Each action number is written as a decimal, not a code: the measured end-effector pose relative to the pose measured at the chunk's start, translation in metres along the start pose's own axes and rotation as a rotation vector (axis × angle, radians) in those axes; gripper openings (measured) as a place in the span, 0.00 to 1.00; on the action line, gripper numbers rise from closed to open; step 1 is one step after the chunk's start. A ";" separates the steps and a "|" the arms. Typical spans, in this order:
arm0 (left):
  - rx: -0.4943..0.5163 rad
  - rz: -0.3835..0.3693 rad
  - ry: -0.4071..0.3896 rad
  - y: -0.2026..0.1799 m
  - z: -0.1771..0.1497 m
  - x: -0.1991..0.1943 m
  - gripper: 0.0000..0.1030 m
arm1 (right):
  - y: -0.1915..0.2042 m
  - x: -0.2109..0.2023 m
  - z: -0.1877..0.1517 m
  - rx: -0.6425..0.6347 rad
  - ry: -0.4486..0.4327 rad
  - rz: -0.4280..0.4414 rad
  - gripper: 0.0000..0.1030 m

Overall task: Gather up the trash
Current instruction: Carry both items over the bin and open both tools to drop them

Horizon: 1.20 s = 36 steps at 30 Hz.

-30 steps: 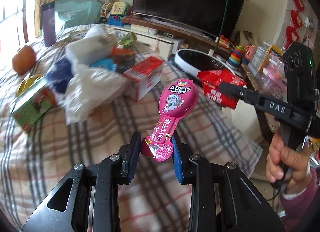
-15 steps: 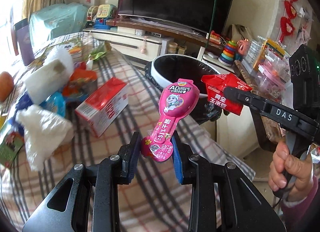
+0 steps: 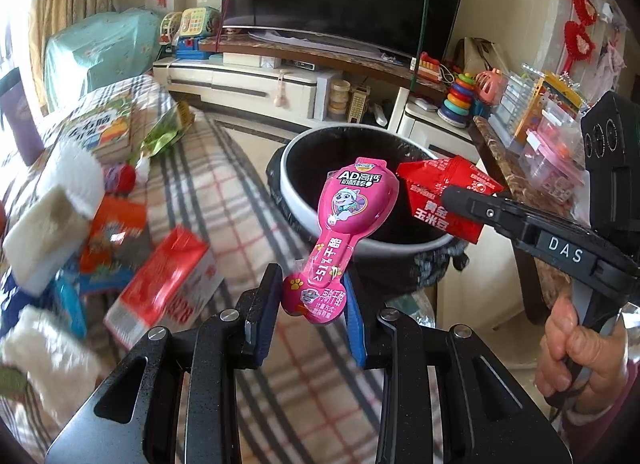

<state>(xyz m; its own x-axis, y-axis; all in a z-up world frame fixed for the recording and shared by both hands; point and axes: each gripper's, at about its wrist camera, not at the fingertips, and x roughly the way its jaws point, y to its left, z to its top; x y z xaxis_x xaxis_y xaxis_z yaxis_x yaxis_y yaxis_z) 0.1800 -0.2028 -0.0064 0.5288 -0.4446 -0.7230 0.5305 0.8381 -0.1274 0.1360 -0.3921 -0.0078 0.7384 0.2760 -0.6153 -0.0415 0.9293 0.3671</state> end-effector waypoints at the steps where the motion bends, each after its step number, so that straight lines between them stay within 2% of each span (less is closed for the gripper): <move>1: 0.003 0.001 0.003 -0.001 0.005 0.004 0.28 | -0.002 0.002 0.003 -0.001 0.003 -0.001 0.05; 7: 0.010 0.009 0.020 -0.004 0.027 0.024 0.28 | -0.015 0.019 0.015 -0.003 0.033 -0.001 0.05; 17: 0.034 0.020 0.055 -0.012 0.045 0.052 0.28 | -0.034 0.038 0.017 0.030 0.088 0.013 0.05; 20: 0.036 0.024 0.073 -0.013 0.046 0.060 0.29 | -0.038 0.039 0.016 0.041 0.096 0.009 0.10; 21: 0.033 0.029 0.080 -0.013 0.046 0.062 0.31 | -0.039 0.039 0.017 0.047 0.096 0.012 0.10; 23: 0.023 0.038 0.089 -0.012 0.047 0.064 0.43 | -0.042 0.040 0.017 0.057 0.101 0.013 0.11; 25: 0.011 0.039 0.075 -0.011 0.048 0.062 0.61 | -0.043 0.040 0.017 0.063 0.105 0.012 0.15; 28: -0.003 0.039 0.057 -0.007 0.046 0.055 0.62 | -0.044 0.039 0.016 0.067 0.107 0.011 0.25; 36: -0.061 0.047 0.013 0.010 0.027 0.025 0.68 | -0.031 0.031 0.010 0.063 0.096 0.013 0.43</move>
<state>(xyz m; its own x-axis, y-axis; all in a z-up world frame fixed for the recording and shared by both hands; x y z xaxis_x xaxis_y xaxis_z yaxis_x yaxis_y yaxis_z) 0.2161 -0.2141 -0.0076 0.5437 -0.4006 -0.7375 0.4637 0.8758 -0.1339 0.1669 -0.4147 -0.0319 0.6697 0.3127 -0.6736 -0.0059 0.9092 0.4163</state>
